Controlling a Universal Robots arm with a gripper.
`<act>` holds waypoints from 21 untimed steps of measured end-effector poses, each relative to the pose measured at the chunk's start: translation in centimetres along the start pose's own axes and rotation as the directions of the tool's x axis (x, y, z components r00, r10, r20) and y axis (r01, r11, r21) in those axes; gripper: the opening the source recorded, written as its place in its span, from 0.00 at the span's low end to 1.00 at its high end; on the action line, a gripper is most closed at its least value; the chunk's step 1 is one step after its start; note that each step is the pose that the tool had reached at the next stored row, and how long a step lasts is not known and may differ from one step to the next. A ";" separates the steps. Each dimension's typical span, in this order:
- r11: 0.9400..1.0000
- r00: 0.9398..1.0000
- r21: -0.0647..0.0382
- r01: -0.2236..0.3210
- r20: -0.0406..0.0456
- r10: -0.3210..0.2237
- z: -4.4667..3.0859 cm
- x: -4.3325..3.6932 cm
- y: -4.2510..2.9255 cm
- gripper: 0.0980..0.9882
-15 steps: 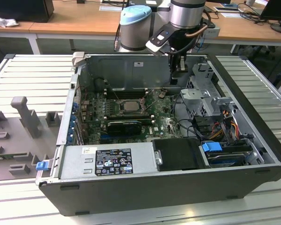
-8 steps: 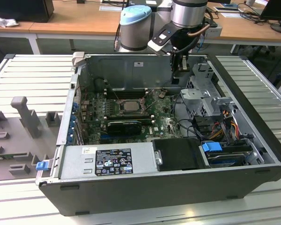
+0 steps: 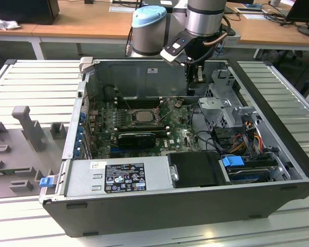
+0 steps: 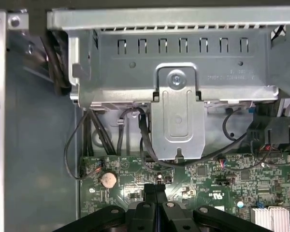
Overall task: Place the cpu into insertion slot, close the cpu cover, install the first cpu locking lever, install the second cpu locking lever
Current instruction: 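Close the cpu cover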
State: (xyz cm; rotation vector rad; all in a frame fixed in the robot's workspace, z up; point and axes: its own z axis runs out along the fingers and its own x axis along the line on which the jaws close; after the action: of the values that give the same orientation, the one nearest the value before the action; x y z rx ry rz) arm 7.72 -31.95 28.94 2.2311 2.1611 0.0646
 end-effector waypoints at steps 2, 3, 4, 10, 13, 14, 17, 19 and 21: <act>1.000 1.000 0.000 0.000 0.000 0.000 0.34 -0.02 -0.58 0.01; 1.000 1.000 0.000 0.000 0.000 0.000 0.57 -0.03 -0.77 0.01; 1.000 1.000 0.000 0.000 0.000 0.000 0.73 -0.03 -0.84 0.01; 1.000 1.000 0.012 0.001 0.000 -0.001 1.48 -0.05 -0.93 0.01; 1.000 1.000 0.021 0.000 0.000 0.000 1.85 -0.10 -1.01 0.01; 1.000 1.000 0.021 0.000 0.000 -0.001 1.91 -0.11 -1.14 0.01; 1.000 1.000 0.023 0.001 0.000 -0.001 2.51 -0.12 -1.62 0.01; 1.000 1.000 0.024 0.000 0.000 0.000 3.00 -0.13 -1.66 0.01; 1.000 1.000 0.025 0.002 0.000 -0.002 3.51 -0.14 -1.85 0.01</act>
State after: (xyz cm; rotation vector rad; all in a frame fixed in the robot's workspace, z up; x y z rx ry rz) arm 6.05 -32.02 25.33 2.2414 2.1762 0.0381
